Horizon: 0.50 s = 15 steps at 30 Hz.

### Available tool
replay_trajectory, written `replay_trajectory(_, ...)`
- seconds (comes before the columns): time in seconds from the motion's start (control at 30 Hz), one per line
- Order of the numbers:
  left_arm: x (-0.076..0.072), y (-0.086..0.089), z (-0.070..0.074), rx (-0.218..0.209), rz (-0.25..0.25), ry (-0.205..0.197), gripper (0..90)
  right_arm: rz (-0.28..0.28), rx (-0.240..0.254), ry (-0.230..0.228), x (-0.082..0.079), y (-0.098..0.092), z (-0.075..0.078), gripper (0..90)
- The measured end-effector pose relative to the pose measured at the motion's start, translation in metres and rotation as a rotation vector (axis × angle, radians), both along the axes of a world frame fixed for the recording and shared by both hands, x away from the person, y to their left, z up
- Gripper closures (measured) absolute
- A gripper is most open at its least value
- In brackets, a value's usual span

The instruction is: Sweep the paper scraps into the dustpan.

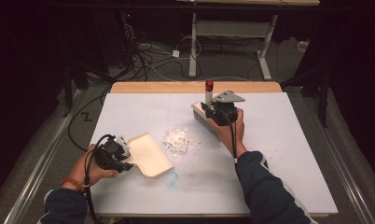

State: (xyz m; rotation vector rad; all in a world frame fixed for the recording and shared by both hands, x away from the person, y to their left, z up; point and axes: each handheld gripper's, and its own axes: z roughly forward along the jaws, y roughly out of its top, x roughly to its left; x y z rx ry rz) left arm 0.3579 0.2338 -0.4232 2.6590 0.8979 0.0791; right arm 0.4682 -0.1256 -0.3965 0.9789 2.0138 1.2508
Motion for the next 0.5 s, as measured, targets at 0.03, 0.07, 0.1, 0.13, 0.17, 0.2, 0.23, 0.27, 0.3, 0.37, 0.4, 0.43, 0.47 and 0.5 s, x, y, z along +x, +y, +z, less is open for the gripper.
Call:
replay_trajectory(0.03, 0.000, -0.001, 0.000, 0.001, -0.001, -0.002, 63.1, 0.008, 0.001, 0.001, -0.001, 0.005, -0.001, 70.9)
replay_trajectory(0.07, 0.001, -0.001, -0.001, -0.001, 0.000, -0.003, 63.1, 0.013, 0.002, 0.002, -0.003, 0.010, -0.002, 70.9)
replay_trajectory(0.1, 0.000, -0.002, -0.001, 0.003, 0.000, -0.002, 63.1, 0.020, 0.007, 0.002, -0.005, 0.015, -0.003, 70.9)
replay_trajectory(0.13, 0.000, -0.002, -0.001, 0.003, 0.000, -0.002, 63.1, 0.020, 0.007, 0.002, -0.005, 0.015, -0.003, 70.9)
replay_trajectory(0.17, 0.000, -0.003, -0.001, 0.008, -0.002, -0.005, 63.1, 0.033, 0.012, 0.008, -0.009, 0.025, -0.005, 70.8)
replay_trajectory(0.2, 0.000, -0.003, -0.001, 0.007, -0.001, -0.003, 63.1, 0.047, 0.009, 0.003, -0.012, 0.030, -0.005, 70.7)
replay_trajectory(0.23, 0.001, -0.004, -0.001, 0.007, -0.003, -0.002, 63.1, 0.062, 0.012, 0.001, -0.014, 0.035, -0.006, 70.7)
replay_trajectory(0.27, 0.001, -0.004, -0.002, 0.005, -0.002, 0.000, 63.1, 0.073, 0.015, 0.005, -0.017, 0.039, -0.007, 70.7)
replay_trajectory(0.3, 0.001, -0.005, -0.002, 0.007, -0.004, 0.000, 63.1, 0.087, 0.017, 0.006, -0.020, 0.044, -0.007, 70.5)
replay_trajectory(0.37, 0.001, -0.005, -0.002, 0.010, -0.004, 0.001, 63.1, 0.108, 0.026, 0.009, -0.026, 0.050, -0.008, 70.5)
replay_trajectory(0.4, 0.001, -0.006, -0.002, 0.010, -0.003, 0.001, 63.1, 0.117, 0.031, 0.010, -0.028, 0.053, -0.008, 70.4)
replay_trajectory(0.43, 0.001, -0.007, -0.002, 0.014, -0.008, 0.001, 63.1, 0.126, 0.037, 0.010, -0.031, 0.056, -0.009, 70.5)
replay_trajectory(0.47, 0.001, -0.007, -0.002, 0.014, -0.008, 0.001, 63.1, 0.134, 0.046, 0.012, -0.033, 0.059, -0.009, 70.5)
replay_trajectory(0.5, 0.001, -0.007, -0.002, 0.015, -0.006, 0.002, 63.1, 0.134, 0.046, 0.012, -0.033, 0.059, -0.009, 70.5)
